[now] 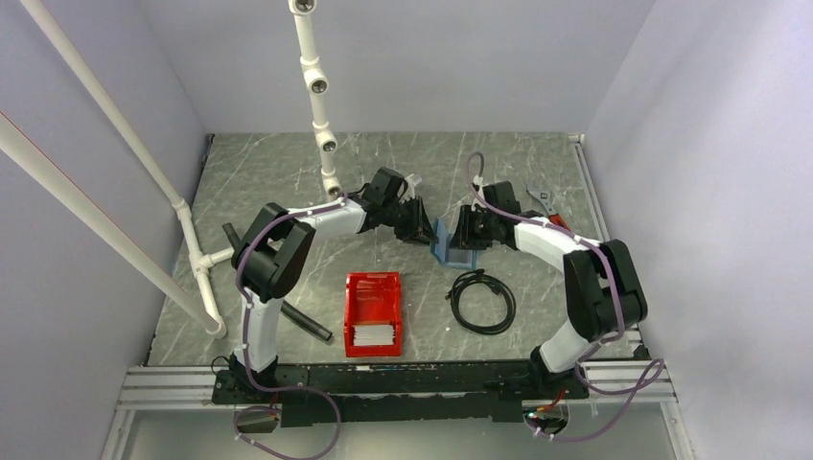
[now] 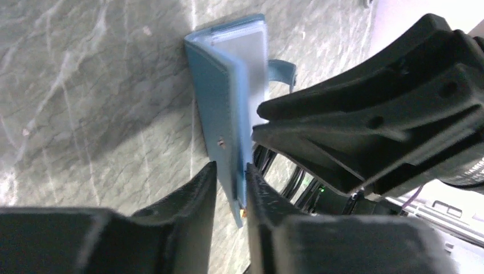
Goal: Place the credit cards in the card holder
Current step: Open the card holder at the center of the board.
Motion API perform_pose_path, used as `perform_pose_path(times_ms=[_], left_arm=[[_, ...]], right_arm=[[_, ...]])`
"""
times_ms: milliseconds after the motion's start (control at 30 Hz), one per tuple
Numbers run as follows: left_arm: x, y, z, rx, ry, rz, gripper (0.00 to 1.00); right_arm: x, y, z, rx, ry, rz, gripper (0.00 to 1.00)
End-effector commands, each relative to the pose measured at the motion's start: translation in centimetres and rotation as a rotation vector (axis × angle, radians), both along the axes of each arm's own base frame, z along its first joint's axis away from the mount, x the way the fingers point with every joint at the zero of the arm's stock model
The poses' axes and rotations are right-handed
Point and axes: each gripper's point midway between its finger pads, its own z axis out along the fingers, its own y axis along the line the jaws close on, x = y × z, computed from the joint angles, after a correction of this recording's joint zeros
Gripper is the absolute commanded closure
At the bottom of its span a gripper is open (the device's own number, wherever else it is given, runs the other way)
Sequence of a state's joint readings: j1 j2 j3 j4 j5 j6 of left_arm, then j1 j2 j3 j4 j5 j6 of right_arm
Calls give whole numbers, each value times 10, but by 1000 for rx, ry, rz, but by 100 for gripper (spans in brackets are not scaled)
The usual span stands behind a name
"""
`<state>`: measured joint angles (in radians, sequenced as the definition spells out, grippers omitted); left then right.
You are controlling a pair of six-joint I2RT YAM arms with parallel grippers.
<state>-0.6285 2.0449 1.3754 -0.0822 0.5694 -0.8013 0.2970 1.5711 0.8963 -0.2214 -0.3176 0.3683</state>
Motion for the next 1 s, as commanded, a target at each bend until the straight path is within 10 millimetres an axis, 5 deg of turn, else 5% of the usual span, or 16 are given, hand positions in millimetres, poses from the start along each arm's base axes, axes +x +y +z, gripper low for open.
perform_pose_path(times_ms=[0,133,233,367,533,633,767,967], left_arm=[[4,15,8,55,-47,-13,64],[13,37,21,165,-129,8,52],[16,38,39,167,-181,2,50],[15,15,61,109,-216,-31,52],[16,-5,78,87,-253,-34,69],[15,-11,94,24,-288,-30,66],[11,-12,110,-6,-316,-31,68],[7,-6,104,-11,-304,-11,74]], right_arm=[[20,8,-1,43,-20,-5,75],[9,-25,-34,-75,48,-98,82],[2,-34,-38,-118,45,-105,82],[0,-23,-30,-62,57,-82,82],[7,-14,1,-8,-10,-53,79],[6,10,12,115,-21,28,71],[5,43,23,305,-5,97,73],[13,56,-13,322,97,74,86]])
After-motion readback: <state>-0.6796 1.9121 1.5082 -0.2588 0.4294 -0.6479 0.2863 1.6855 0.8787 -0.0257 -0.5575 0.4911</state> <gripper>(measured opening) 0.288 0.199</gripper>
